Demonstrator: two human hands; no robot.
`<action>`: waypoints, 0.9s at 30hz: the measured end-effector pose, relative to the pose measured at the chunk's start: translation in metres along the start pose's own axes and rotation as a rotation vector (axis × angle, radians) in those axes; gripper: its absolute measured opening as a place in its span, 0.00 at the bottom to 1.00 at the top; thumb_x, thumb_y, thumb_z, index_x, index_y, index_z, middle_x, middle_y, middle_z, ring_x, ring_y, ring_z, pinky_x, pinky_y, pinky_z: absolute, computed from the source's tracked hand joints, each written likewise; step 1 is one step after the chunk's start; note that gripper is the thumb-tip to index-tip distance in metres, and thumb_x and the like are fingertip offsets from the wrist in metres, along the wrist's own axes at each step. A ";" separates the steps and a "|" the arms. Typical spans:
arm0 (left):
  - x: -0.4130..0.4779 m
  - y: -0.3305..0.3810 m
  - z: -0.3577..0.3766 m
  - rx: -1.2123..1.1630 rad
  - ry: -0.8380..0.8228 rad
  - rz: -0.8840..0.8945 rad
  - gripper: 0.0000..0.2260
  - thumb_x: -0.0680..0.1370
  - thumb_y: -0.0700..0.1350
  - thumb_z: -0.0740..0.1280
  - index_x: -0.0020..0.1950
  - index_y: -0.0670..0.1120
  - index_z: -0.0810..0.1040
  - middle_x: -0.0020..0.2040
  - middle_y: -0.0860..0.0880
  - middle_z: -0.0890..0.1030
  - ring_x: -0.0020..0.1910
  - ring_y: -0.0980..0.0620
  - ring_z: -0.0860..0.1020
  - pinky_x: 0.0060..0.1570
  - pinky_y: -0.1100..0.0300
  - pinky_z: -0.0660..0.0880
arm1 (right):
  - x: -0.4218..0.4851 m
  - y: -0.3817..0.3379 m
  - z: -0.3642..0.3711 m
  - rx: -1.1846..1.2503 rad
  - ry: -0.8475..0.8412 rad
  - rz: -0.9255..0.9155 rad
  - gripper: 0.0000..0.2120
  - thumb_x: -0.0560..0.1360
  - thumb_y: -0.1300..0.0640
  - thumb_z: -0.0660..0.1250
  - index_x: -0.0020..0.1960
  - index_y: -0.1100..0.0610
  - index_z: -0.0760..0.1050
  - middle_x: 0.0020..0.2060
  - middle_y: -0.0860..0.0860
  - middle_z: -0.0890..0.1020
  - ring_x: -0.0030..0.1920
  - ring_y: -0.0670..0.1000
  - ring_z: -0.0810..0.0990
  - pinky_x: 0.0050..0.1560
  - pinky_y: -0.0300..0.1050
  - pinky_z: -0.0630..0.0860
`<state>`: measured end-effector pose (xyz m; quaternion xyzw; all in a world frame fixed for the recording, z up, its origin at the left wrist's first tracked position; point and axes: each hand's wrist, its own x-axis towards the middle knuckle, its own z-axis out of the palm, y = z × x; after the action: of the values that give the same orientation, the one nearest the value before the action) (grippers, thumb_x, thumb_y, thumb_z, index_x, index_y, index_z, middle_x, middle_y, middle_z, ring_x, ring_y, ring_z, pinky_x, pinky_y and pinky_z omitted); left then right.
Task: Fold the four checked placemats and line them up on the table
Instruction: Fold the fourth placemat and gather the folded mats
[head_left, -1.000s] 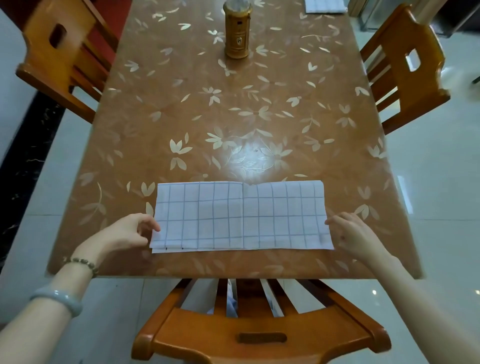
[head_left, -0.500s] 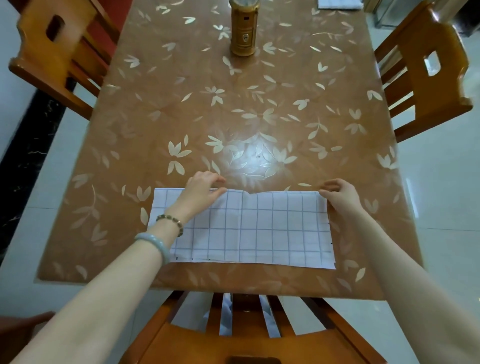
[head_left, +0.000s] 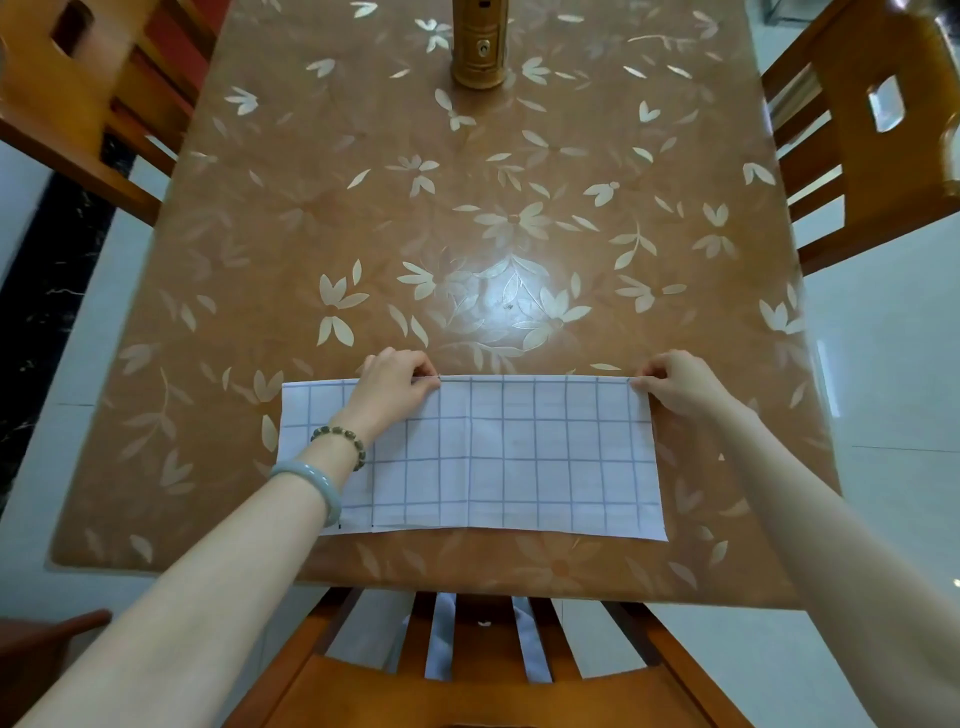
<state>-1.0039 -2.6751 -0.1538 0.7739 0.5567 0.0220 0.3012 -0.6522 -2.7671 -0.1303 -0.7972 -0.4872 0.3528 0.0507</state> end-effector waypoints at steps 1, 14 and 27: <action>0.000 0.001 0.001 0.011 0.005 -0.004 0.07 0.78 0.49 0.66 0.46 0.48 0.80 0.46 0.51 0.81 0.51 0.47 0.73 0.56 0.52 0.64 | 0.002 -0.001 -0.001 -0.031 -0.009 -0.012 0.10 0.75 0.56 0.66 0.39 0.61 0.78 0.35 0.53 0.80 0.39 0.53 0.76 0.35 0.42 0.68; -0.062 0.013 0.069 0.407 0.033 0.212 0.27 0.81 0.52 0.49 0.77 0.40 0.58 0.77 0.44 0.61 0.76 0.48 0.54 0.73 0.45 0.50 | -0.052 -0.104 0.133 -0.195 0.388 -0.562 0.23 0.72 0.62 0.54 0.66 0.65 0.71 0.64 0.64 0.74 0.65 0.63 0.71 0.66 0.55 0.62; -0.073 -0.031 0.057 0.432 0.016 0.017 0.31 0.79 0.64 0.38 0.78 0.51 0.39 0.79 0.49 0.40 0.78 0.50 0.39 0.75 0.47 0.39 | -0.021 -0.037 0.122 -0.444 0.212 -0.404 0.28 0.82 0.45 0.40 0.74 0.59 0.60 0.72 0.59 0.64 0.73 0.58 0.61 0.72 0.53 0.52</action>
<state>-1.0371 -2.7577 -0.1934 0.8250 0.5442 -0.0890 0.1240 -0.7599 -2.7964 -0.1946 -0.7083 -0.6928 0.1355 -0.0049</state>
